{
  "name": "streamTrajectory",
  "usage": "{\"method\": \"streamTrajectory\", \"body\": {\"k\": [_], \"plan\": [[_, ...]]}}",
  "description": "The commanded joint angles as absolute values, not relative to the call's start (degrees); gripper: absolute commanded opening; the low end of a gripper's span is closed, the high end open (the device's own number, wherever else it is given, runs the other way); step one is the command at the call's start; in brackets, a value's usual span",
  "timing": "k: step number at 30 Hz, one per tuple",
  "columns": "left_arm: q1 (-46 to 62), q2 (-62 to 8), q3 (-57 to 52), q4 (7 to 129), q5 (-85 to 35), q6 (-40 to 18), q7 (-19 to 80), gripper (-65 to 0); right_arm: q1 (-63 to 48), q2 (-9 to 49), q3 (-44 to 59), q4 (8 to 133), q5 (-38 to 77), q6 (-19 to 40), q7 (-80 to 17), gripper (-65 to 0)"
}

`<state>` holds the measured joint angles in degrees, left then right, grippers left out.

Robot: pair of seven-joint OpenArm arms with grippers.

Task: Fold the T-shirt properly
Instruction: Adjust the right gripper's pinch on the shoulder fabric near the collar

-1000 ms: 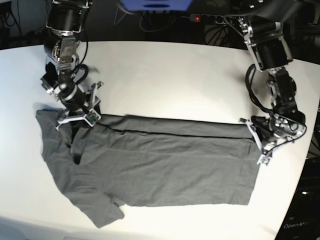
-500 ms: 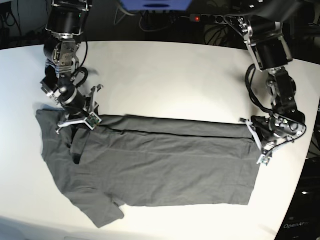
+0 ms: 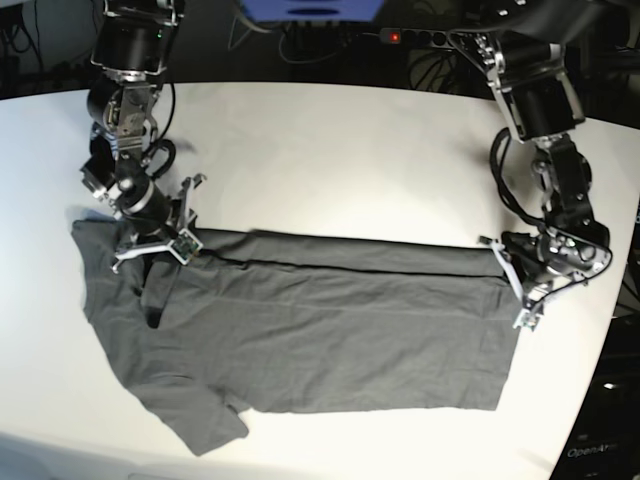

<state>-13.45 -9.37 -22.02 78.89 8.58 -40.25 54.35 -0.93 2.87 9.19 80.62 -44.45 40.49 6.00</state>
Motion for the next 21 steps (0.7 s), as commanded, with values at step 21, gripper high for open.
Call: {"method": "streamTrajectory", "body": {"k": [21], "plan": [[-14.81, -9.89, -22.02, 80.13, 8.13, -40.0, 53.32, -61.4, 0.13, 4.79, 8.31, 81.36, -43.82, 40.0, 6.99, -63.5]]}}
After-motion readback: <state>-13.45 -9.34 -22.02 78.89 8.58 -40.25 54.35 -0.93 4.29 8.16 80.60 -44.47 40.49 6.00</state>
